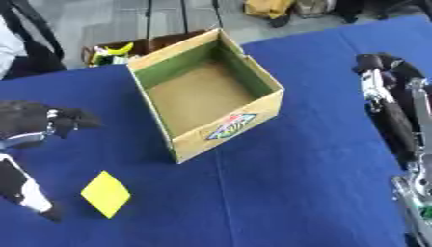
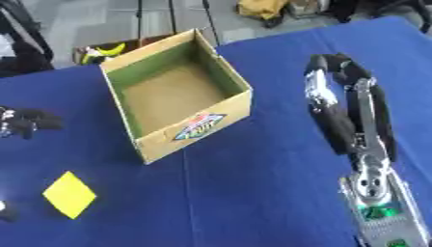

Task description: Pick up objects on the table and place them in the box.

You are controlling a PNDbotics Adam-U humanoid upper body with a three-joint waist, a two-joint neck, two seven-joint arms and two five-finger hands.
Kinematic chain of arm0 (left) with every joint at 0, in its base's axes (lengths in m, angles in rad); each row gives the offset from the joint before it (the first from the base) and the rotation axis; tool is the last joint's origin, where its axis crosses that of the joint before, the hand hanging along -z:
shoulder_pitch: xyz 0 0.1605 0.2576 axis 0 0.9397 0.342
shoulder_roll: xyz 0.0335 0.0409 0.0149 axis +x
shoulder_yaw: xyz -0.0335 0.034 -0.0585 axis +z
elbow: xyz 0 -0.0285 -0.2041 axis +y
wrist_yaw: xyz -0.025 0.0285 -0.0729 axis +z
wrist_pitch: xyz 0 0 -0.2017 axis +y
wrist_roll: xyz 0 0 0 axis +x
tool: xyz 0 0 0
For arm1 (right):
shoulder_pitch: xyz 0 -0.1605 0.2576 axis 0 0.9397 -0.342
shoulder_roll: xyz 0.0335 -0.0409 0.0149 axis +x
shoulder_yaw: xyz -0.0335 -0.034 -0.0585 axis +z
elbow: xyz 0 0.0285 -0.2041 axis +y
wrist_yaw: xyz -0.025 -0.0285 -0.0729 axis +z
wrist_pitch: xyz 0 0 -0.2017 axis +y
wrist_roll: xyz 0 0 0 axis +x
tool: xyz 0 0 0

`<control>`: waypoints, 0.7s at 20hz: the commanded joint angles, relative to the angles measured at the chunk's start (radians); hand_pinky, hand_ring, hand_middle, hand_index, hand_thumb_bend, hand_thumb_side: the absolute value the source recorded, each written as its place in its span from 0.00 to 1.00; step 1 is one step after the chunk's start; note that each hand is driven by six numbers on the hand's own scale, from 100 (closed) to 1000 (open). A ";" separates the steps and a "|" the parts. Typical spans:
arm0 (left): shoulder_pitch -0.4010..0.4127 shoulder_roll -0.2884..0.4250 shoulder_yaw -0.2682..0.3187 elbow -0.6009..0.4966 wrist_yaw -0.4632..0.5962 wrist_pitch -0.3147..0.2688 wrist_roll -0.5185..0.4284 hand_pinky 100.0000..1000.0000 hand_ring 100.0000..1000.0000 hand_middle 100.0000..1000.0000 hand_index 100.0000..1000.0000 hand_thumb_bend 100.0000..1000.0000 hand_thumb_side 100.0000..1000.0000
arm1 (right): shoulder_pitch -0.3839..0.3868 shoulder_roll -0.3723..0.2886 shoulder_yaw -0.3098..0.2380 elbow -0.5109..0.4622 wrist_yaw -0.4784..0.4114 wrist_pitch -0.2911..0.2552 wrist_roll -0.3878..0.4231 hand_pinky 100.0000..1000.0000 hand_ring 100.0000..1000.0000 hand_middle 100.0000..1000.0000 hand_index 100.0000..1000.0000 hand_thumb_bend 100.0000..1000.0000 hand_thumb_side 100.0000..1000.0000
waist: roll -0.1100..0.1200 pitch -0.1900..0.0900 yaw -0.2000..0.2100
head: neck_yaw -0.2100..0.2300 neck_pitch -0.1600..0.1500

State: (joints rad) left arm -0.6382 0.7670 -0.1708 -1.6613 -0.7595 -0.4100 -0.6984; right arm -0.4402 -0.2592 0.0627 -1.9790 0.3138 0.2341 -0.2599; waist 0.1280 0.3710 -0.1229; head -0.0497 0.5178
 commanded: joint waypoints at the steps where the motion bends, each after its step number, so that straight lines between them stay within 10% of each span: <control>1: -0.019 0.019 -0.005 0.009 -0.037 -0.239 -0.209 0.50 0.66 0.96 1.00 0.91 0.56 | -0.010 -0.013 0.001 -0.014 -0.009 -0.001 0.004 0.93 1.00 0.60 0.72 0.00 0.75 | -0.002 -0.017 -0.001 | 0.003 -0.005; 14: -0.033 0.003 -0.016 0.057 -0.010 -0.311 -0.209 0.48 0.65 1.00 1.00 0.80 0.49 | -0.007 -0.014 0.000 -0.014 -0.010 -0.001 0.006 0.93 1.00 0.59 0.72 0.00 0.75 | 0.003 -0.015 -0.006 | 0.000 -0.006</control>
State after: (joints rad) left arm -0.6531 0.7533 -0.1941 -1.5997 -0.7801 -0.4571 -0.6513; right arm -0.4395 -0.2592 0.0627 -1.9790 0.3133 0.2348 -0.2587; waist 0.1342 0.3751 -0.1292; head -0.0499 0.5178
